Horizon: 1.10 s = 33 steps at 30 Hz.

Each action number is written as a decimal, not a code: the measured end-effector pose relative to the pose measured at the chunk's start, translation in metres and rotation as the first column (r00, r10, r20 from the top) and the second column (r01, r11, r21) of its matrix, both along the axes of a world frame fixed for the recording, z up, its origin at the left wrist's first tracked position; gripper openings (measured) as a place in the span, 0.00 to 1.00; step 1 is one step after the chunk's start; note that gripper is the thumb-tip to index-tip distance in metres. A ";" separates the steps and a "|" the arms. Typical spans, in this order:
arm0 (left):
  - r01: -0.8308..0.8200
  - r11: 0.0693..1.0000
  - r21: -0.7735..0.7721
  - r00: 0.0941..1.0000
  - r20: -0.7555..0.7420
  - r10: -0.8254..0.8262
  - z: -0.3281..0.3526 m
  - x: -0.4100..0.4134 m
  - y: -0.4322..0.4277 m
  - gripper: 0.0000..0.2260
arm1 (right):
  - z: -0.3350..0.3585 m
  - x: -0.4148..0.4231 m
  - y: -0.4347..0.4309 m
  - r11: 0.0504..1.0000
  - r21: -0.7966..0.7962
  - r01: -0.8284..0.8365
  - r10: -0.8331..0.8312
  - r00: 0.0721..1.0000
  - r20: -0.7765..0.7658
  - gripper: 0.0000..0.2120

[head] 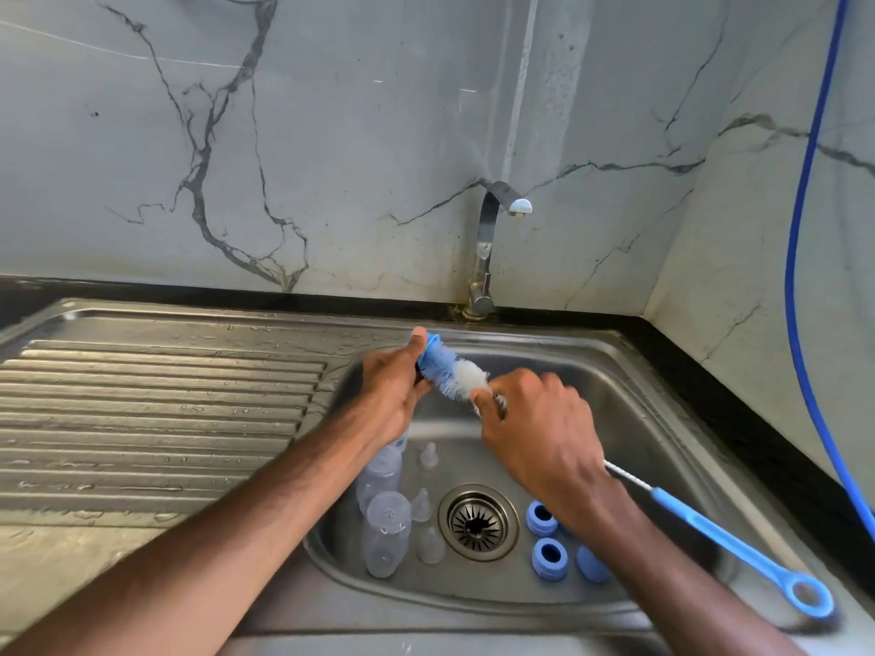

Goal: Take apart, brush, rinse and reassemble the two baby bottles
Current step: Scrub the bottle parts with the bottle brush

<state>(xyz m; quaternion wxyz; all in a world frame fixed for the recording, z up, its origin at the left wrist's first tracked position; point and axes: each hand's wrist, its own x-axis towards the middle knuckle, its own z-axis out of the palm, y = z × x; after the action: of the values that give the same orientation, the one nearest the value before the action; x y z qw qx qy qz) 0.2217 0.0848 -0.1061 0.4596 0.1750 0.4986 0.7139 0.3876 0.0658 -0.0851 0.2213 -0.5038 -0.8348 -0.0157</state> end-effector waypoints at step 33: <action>0.203 0.971 0.127 0.969 0.116 -0.217 0.001 0.011 -0.009 0.16 | -0.002 0.021 0.028 0.957 -0.290 -0.023 -0.042 0.976 -0.216 0.15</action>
<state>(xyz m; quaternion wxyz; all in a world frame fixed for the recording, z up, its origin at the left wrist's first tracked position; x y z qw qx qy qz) 0.2322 0.0758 -0.1056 0.5532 0.2062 0.4048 0.6983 0.4088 0.0934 -0.0867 0.2357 -0.5335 -0.7960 0.1619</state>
